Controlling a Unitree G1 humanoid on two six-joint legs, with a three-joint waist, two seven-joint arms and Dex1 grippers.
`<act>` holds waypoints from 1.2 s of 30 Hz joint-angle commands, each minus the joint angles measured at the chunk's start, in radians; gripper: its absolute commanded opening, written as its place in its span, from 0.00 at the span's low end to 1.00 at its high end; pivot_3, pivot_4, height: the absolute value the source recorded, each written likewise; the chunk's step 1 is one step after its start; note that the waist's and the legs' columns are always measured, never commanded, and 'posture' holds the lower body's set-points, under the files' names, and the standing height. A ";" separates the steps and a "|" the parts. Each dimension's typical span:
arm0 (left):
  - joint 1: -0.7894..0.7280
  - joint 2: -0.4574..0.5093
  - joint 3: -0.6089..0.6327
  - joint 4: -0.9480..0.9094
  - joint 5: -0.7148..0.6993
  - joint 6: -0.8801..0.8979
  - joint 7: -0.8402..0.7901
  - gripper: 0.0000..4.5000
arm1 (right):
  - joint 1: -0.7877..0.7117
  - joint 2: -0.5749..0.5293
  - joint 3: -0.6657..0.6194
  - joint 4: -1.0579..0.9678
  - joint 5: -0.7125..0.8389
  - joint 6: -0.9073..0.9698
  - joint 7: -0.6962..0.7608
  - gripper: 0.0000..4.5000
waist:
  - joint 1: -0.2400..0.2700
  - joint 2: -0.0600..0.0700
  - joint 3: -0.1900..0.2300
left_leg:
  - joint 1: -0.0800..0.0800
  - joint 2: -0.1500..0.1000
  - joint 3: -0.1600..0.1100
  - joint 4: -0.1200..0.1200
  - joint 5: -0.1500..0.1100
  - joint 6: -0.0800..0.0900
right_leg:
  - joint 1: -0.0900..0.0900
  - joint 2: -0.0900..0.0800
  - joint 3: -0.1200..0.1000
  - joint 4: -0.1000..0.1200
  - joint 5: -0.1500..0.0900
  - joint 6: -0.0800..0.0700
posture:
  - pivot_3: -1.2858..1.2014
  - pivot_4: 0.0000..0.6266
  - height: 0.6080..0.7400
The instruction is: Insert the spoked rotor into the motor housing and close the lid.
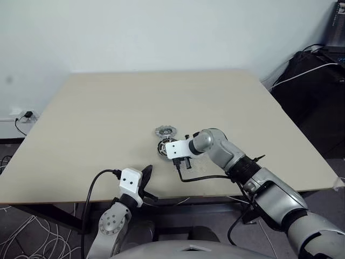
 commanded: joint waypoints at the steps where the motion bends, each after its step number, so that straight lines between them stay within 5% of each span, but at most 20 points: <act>1: -0.019 -0.012 -0.006 -0.004 0.003 -0.028 -0.001 0.00 | -0.019 0.002 -0.024 -0.001 -0.006 -0.010 -0.006 0.02 | 0.000 0.000 0.000 | 0.000 0.000 0.000 0.000 0.000 0.000 | 0.000 0.000 0.000 0.000 0.000 0.000 | 0.52 0.00 1.00; 7: -0.028 -0.014 -0.004 0.010 -0.001 -0.033 -0.006 0.00 | 0.014 -0.010 -0.070 -0.048 0.041 0.027 0.006 0.02 | 0.001 0.000 0.000 | 0.000 0.000 0.000 0.000 0.000 0.000 | 0.000 0.000 0.000 0.000 0.000 0.000 | 0.52 0.00 1.00; 14: -0.017 -0.014 0.004 0.016 -0.007 -0.042 -0.009 0.00 | 0.197 -0.181 -0.166 -0.399 0.200 0.221 0.195 0.02 | 0.022 0.000 0.000 | -0.003 -0.001 0.000 0.000 -0.001 0.001 | -0.001 -0.002 -0.001 -0.004 0.000 0.000 | 0.52 0.00 1.00; 19: -0.016 -0.012 0.003 0.028 -0.013 -0.043 -0.020 0.00 | 0.317 -0.237 -0.207 -0.568 0.264 0.363 0.179 0.02 | 0.025 -0.002 0.001 | -0.004 -0.001 0.000 0.000 -0.002 0.002 | -0.001 -0.003 -0.001 -0.005 0.000 0.000 | 0.52 0.00 1.00; 25: -0.036 -0.011 0.002 0.062 -0.015 -0.053 -0.044 0.00 | 0.338 0.012 -0.281 -0.558 0.257 0.655 -0.135 0.02 | 0.011 -0.003 0.002 | -0.004 0.001 0.000 0.000 -0.002 0.001 | -0.002 -0.002 0.001 -0.002 0.000 0.000 | 0.52 0.00 1.00; 36: -0.047 -0.016 0.033 0.170 -0.020 -0.128 -0.061 0.00 | 0.294 0.353 -0.396 -0.543 0.333 1.128 -0.445 0.02 | -0.001 -0.004 0.002 | -0.002 0.001 0.000 0.001 -0.001 0.000 | -0.003 -0.002 0.000 0.002 0.002 0.002 | 0.52 0.00 1.00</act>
